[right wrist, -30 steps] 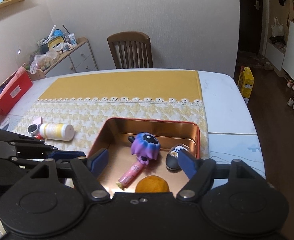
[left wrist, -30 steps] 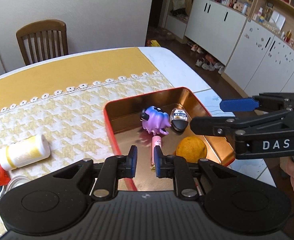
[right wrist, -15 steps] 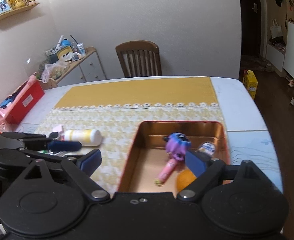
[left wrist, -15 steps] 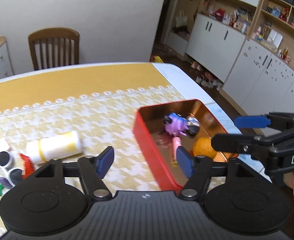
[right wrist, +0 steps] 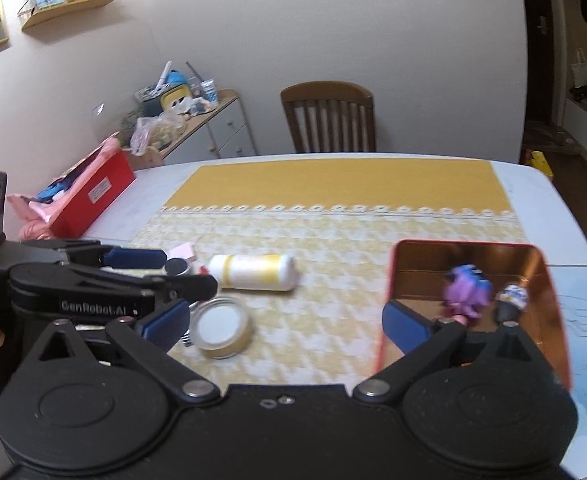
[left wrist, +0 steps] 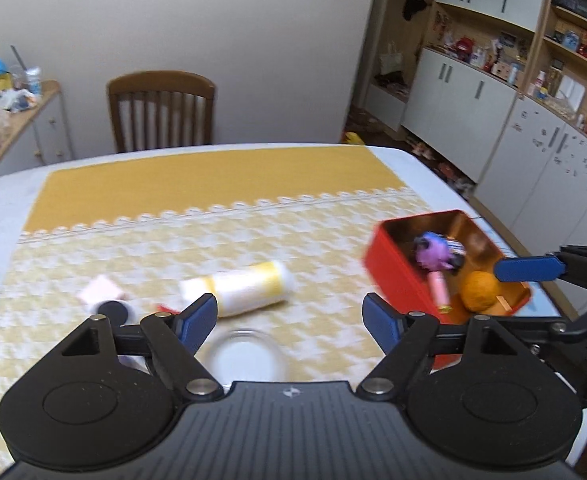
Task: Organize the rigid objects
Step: 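Withdraw both tools from the tin back toward the remaining items, then grasp the small purple block with the left gripper while the right gripper grasps the round white lid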
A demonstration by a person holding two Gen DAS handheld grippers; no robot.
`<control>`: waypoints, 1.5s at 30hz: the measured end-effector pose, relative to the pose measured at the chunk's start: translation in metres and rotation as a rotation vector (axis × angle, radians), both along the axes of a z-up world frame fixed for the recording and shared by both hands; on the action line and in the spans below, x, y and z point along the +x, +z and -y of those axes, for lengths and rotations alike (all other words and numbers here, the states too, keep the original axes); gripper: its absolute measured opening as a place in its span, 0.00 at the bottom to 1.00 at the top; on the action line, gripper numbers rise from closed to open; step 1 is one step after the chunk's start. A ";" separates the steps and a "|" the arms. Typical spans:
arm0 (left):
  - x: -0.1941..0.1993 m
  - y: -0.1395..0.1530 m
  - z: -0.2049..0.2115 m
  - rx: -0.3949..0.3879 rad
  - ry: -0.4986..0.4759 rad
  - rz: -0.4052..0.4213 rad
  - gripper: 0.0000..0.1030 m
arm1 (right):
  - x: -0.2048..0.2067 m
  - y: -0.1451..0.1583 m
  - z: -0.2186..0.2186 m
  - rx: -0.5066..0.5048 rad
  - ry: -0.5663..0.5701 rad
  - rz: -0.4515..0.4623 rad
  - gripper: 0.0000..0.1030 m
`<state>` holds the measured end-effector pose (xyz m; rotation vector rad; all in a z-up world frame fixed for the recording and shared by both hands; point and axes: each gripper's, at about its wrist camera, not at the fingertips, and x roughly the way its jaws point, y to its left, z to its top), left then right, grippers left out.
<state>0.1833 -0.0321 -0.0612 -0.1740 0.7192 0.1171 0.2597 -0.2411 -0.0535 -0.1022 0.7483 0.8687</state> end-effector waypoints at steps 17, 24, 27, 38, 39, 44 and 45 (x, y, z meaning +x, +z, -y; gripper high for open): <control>-0.038 -0.050 -0.098 0.077 0.176 -0.020 0.82 | -0.022 -0.047 -0.095 -0.175 0.126 0.019 1.00; -0.036 -0.076 -0.101 0.130 0.168 -0.064 0.82 | -0.019 -0.074 -0.123 -0.244 0.168 0.016 1.00; -0.033 -0.087 -0.103 0.138 0.171 -0.081 0.82 | -0.016 -0.087 -0.133 -0.267 0.172 0.011 1.00; -0.021 -0.107 -0.112 0.138 0.193 -0.100 0.82 | 0.001 -0.110 -0.145 -0.280 0.166 -0.015 0.90; -0.020 -0.109 -0.112 0.141 0.189 -0.102 0.82 | 0.002 -0.111 -0.145 -0.278 0.168 -0.020 0.90; -0.017 -0.113 -0.109 0.153 0.172 -0.103 0.70 | 0.003 -0.114 -0.150 -0.282 0.185 -0.001 0.84; -0.016 -0.113 -0.109 0.154 0.165 -0.105 0.64 | 0.003 -0.114 -0.150 -0.281 0.188 0.002 0.84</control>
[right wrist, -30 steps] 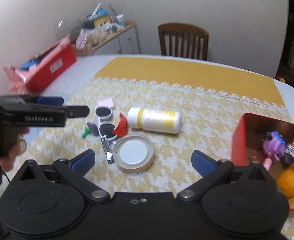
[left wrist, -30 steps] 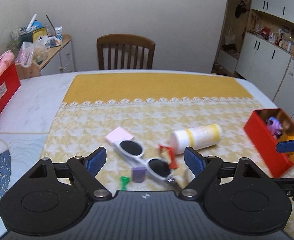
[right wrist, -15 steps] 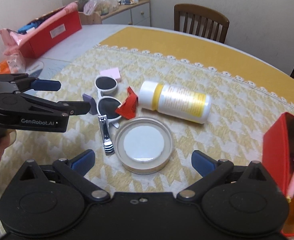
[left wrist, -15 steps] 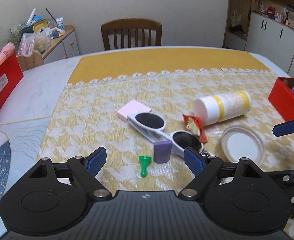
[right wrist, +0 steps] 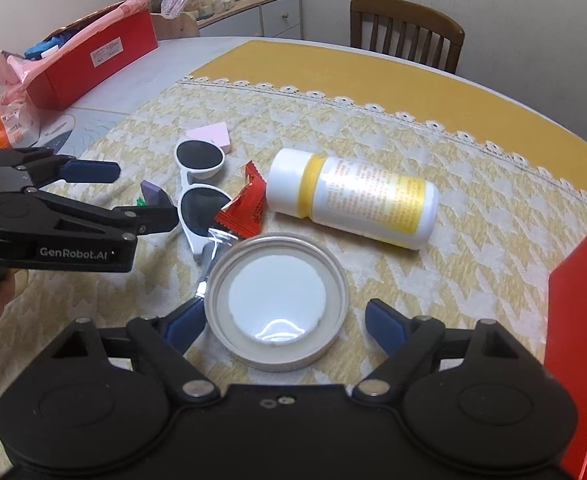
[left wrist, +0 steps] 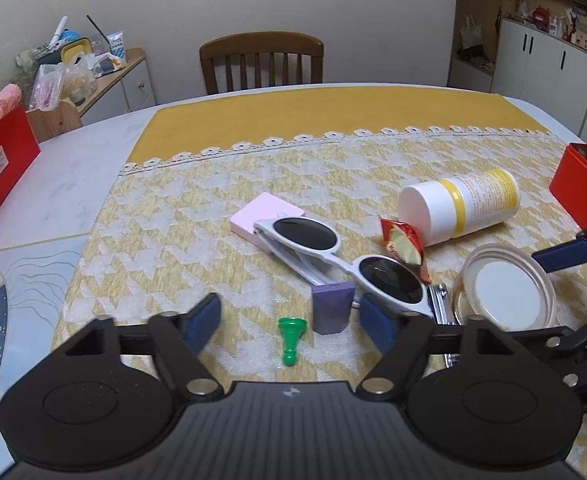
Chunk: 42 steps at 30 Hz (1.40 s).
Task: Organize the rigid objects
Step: 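Grasp the small purple block with the left gripper while the right gripper grasps the round white lid, then carry the purple block and the white lid with both grippers over the red tin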
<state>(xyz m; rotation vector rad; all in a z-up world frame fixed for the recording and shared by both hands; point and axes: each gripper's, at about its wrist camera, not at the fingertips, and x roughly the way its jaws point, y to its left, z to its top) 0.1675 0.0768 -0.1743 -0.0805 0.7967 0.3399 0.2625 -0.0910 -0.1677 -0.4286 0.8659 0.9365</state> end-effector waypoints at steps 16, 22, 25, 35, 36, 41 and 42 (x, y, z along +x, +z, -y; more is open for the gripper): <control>0.006 -0.001 0.026 0.050 -0.054 -0.024 0.24 | -0.002 -0.001 -0.001 0.000 0.006 0.017 0.74; 0.007 0.003 0.026 0.038 -0.050 -0.019 0.20 | -0.007 0.003 0.008 0.003 -0.014 0.022 0.74; 0.006 0.008 0.027 0.034 -0.047 -0.016 0.20 | -0.011 0.008 0.014 0.015 -0.024 0.021 0.74; -0.009 0.039 0.034 -0.017 -0.047 0.001 0.20 | -0.022 0.043 0.041 0.056 -0.047 0.026 0.74; -0.010 0.043 0.036 -0.021 -0.050 0.003 0.20 | -0.023 0.048 0.044 0.063 -0.048 0.027 0.74; -0.015 0.065 0.045 -0.062 -0.060 0.017 0.20 | -0.026 0.071 0.060 0.097 -0.056 0.043 0.74; -0.015 0.069 0.048 -0.071 -0.062 0.021 0.20 | -0.026 0.075 0.063 0.103 -0.057 0.048 0.74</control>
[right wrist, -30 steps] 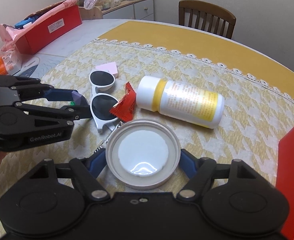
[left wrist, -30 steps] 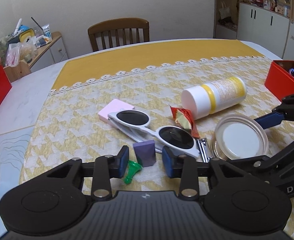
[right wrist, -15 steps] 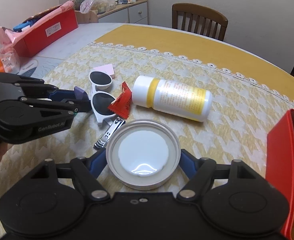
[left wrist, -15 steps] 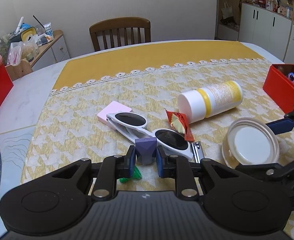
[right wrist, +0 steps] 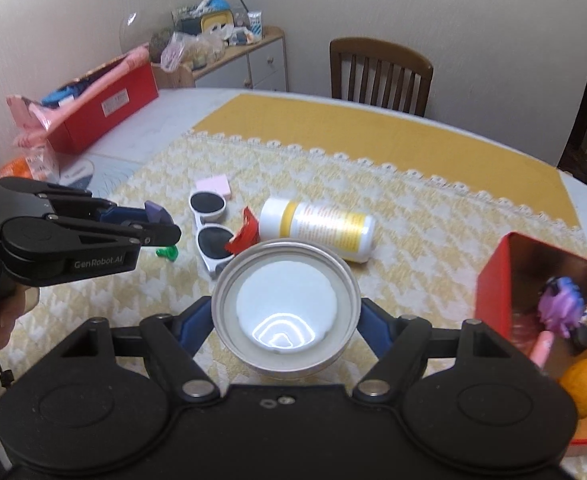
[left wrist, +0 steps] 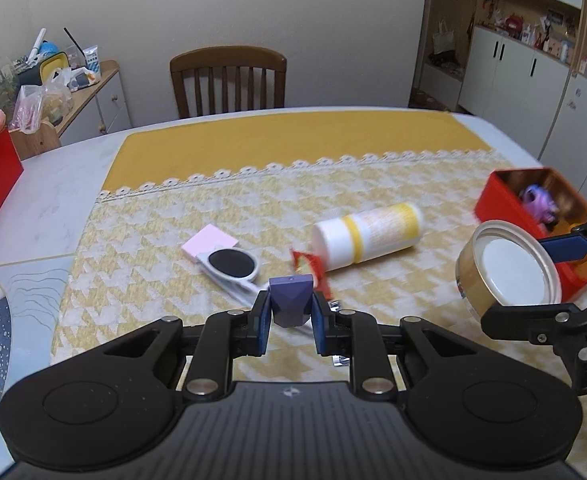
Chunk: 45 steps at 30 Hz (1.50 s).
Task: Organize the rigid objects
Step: 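Carry the purple block and the white lid with both grippers over the red tin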
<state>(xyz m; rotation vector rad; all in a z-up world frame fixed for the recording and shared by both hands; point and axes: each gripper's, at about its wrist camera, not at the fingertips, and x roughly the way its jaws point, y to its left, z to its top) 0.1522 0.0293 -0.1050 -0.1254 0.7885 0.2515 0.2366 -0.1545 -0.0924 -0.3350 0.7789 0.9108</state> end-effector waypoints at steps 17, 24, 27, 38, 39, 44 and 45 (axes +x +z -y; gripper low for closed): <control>0.020 0.042 0.052 -0.105 -0.072 0.015 0.20 | 0.018 0.035 0.085 0.030 -0.101 0.056 0.74; 0.043 0.047 0.093 -0.103 -0.138 0.010 0.20 | 0.043 0.033 0.124 0.045 -0.176 0.039 0.74; 0.057 0.046 0.115 -0.112 -0.171 0.000 0.20 | 0.058 0.031 0.138 0.059 -0.201 0.025 0.74; 0.107 0.037 0.195 -0.065 -0.315 -0.043 0.20 | 0.105 0.017 0.184 0.006 -0.224 0.055 0.74; 0.113 0.036 0.199 -0.063 -0.317 -0.050 0.20 | 0.108 0.016 0.186 -0.002 -0.220 0.060 0.74; 0.147 0.027 0.212 -0.066 -0.324 -0.095 0.20 | 0.126 0.009 0.192 -0.040 -0.196 0.082 0.74; 0.154 0.024 0.213 -0.069 -0.321 -0.106 0.20 | 0.130 0.008 0.191 -0.048 -0.189 0.084 0.74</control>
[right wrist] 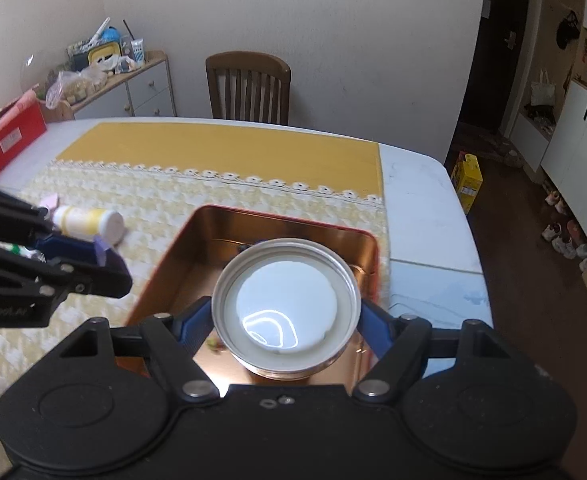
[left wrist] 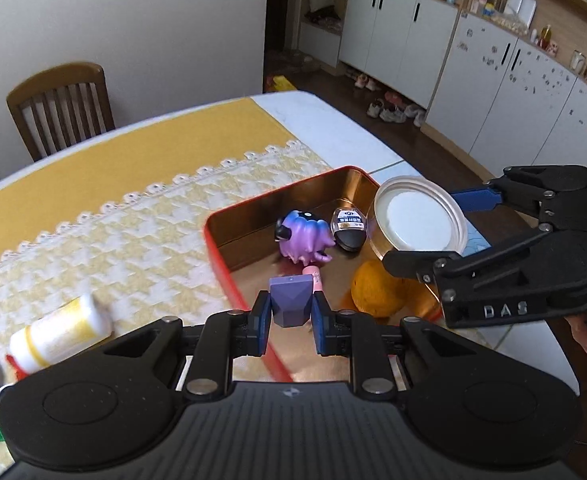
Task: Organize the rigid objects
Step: 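Carry the purple block and the white lid with both grippers over the red tin, then open both grippers to drop the block and lid into the tin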
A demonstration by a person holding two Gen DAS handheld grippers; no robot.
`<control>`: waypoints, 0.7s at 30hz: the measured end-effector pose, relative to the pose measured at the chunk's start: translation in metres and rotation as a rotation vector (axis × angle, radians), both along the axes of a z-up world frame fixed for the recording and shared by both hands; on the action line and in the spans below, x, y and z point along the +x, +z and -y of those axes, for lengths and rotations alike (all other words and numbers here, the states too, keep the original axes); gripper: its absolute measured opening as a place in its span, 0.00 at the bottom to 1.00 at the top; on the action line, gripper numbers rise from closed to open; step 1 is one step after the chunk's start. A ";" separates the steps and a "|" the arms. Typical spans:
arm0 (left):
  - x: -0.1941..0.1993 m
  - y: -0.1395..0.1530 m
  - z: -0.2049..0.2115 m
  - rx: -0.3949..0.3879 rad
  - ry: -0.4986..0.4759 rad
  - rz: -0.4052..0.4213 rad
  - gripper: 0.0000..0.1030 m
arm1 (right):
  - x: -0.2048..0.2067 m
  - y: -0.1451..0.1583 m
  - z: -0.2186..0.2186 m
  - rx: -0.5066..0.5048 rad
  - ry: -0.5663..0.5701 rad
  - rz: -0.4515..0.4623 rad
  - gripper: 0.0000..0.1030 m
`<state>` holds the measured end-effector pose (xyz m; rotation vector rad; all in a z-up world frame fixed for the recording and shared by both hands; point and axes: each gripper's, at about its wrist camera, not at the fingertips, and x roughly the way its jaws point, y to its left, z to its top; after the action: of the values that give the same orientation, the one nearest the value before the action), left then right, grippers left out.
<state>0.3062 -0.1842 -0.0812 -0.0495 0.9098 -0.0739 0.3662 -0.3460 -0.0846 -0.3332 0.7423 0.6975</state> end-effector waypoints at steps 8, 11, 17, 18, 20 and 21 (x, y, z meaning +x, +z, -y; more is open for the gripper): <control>0.046 -0.027 0.008 0.052 0.011 -0.079 0.20 | 0.017 -0.011 -0.008 -0.065 0.082 -0.011 0.74; 0.055 -0.032 0.009 0.044 0.018 -0.091 0.20 | 0.021 -0.015 -0.010 -0.078 0.099 -0.011 0.74; 0.071 -0.043 0.019 0.074 0.003 -0.120 0.20 | 0.029 -0.024 -0.012 -0.118 0.118 -0.011 0.74; 0.072 -0.045 0.020 0.079 0.004 -0.123 0.20 | 0.030 -0.025 -0.013 -0.124 0.120 -0.011 0.74; 0.076 -0.048 0.022 0.088 0.003 -0.131 0.20 | 0.030 -0.027 -0.015 -0.135 0.131 -0.002 0.74; 0.077 -0.050 0.022 0.091 0.004 -0.133 0.20 | 0.029 -0.028 -0.016 -0.139 0.136 -0.001 0.74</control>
<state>0.3830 -0.2062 -0.1310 0.0287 1.0452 -0.0258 0.3957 -0.3304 -0.1125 -0.5138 0.7757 0.7763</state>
